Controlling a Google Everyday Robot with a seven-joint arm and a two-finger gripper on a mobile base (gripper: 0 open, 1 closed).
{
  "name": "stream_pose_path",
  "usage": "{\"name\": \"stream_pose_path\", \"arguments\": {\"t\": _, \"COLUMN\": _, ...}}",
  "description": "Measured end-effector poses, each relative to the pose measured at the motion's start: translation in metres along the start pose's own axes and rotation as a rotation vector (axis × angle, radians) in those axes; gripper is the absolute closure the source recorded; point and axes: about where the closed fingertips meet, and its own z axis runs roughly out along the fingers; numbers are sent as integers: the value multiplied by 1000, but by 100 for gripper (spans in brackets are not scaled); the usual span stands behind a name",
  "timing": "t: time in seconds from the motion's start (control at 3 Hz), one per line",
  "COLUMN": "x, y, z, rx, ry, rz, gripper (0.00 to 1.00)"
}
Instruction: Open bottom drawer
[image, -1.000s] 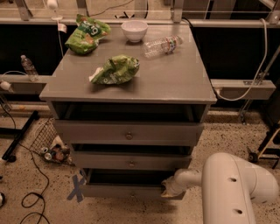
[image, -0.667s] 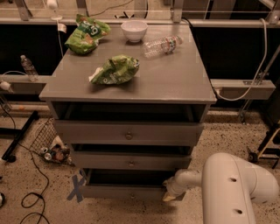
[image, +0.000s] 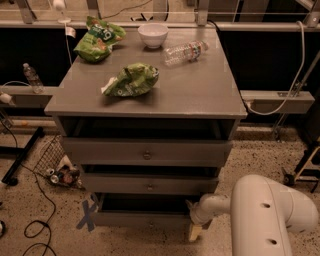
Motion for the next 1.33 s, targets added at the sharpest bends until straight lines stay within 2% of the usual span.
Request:
{"name": "stream_pose_path", "arguments": {"t": 0.67, "x": 10, "y": 27, "z": -3, "rx": -20, "ry": 18, "rz": 50, "gripper": 44}}
{"name": "stream_pose_path", "arguments": {"t": 1.0, "x": 22, "y": 52, "z": -12, "rx": -21, "ry": 40, "rz": 111, "gripper": 76}}
{"name": "stream_pose_path", "arguments": {"t": 1.33, "x": 24, "y": 57, "z": -15, "rx": -22, "ry": 42, "rz": 123, "gripper": 97}}
